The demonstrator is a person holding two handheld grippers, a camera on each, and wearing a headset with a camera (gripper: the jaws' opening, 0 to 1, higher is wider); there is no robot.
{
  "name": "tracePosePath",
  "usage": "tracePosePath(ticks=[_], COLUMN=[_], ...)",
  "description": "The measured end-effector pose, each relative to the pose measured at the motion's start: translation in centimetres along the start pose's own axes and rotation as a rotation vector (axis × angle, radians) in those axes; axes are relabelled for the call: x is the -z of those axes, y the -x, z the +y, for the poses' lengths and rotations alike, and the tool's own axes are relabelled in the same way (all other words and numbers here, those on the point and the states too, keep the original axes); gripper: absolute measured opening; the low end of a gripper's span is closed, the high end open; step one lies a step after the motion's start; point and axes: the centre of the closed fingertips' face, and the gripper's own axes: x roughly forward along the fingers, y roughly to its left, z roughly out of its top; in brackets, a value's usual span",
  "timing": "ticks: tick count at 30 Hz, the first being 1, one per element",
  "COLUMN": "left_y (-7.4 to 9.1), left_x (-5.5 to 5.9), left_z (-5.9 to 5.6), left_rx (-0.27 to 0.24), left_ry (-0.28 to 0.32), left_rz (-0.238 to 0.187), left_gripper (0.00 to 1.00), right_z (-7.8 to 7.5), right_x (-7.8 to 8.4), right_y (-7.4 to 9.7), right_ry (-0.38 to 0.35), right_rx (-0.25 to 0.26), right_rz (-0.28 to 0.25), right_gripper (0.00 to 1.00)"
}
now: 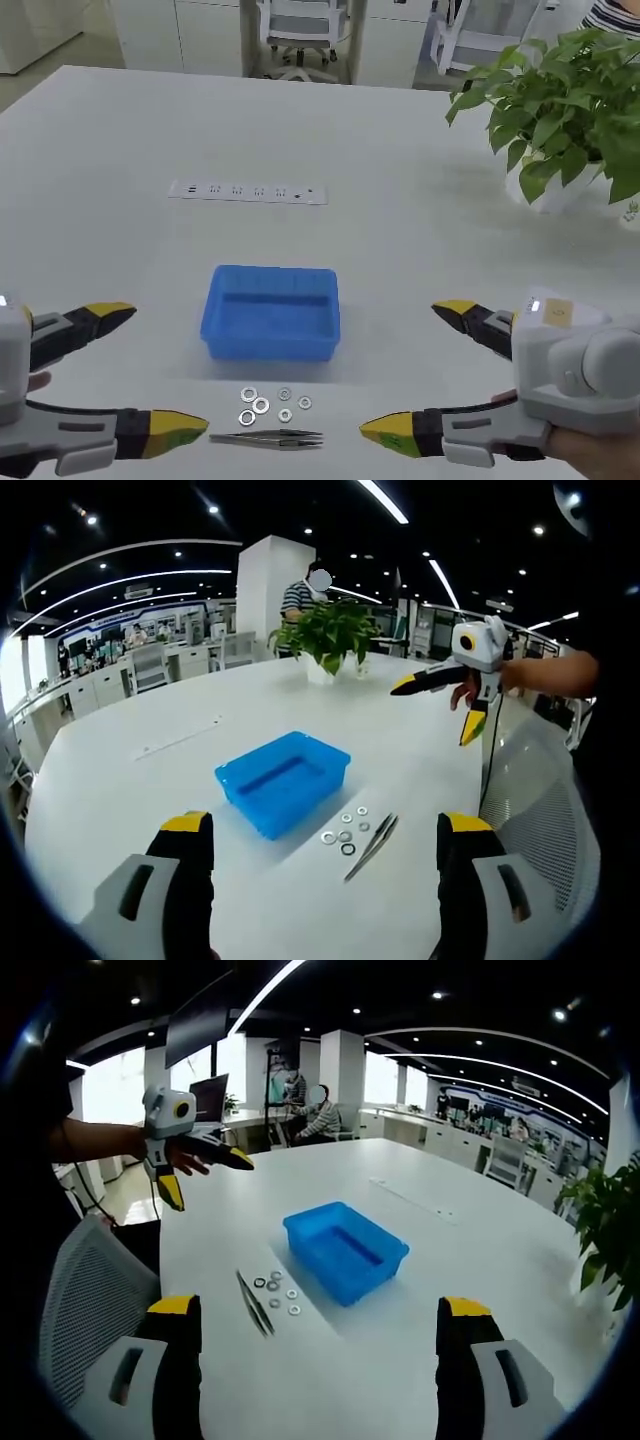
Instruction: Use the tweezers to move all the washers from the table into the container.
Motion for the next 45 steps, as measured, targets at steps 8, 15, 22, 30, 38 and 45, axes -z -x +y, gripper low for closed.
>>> tracePosePath(ticks=[8, 15, 22, 30, 38, 45], left_y=[0.0, 0.1, 0.1, 0.2, -0.1, -0.4], left_x=[0.0, 0.0, -0.2, 0.1, 1.4, 2.3], left_z=[0.0, 0.0, -0.1, -0.4, -1.0, -1.5], left_rx=[0.003, 0.006, 0.022, 0.057, 0.118, 0.166], left_ry=[-0.003, -0.011, -0.038, -0.074, -0.13, -0.168], left_rz=[0.002, 0.003, 0.008, 0.031, 0.102, 0.142], left_gripper=[0.98, 0.98, 0.93, 0.85, 0.69, 0.58], right_z=[0.0, 0.0, 0.0, 0.0, 0.5, 1.3], right_x=[0.0, 0.0, 0.1, 0.0, 0.1, 0.5], right_y=[0.0, 0.1, 0.3, 0.4, -0.1, -0.6], right_ry=[0.0, 0.005, 0.015, 0.041, 0.111, 0.162], right_rx=[-0.002, -0.004, -0.009, -0.027, -0.071, -0.131], right_rz=[0.001, 0.0, 0.002, 0.009, 0.034, 0.059], right_gripper=[0.99, 0.99, 0.98, 0.96, 0.89, 0.81])
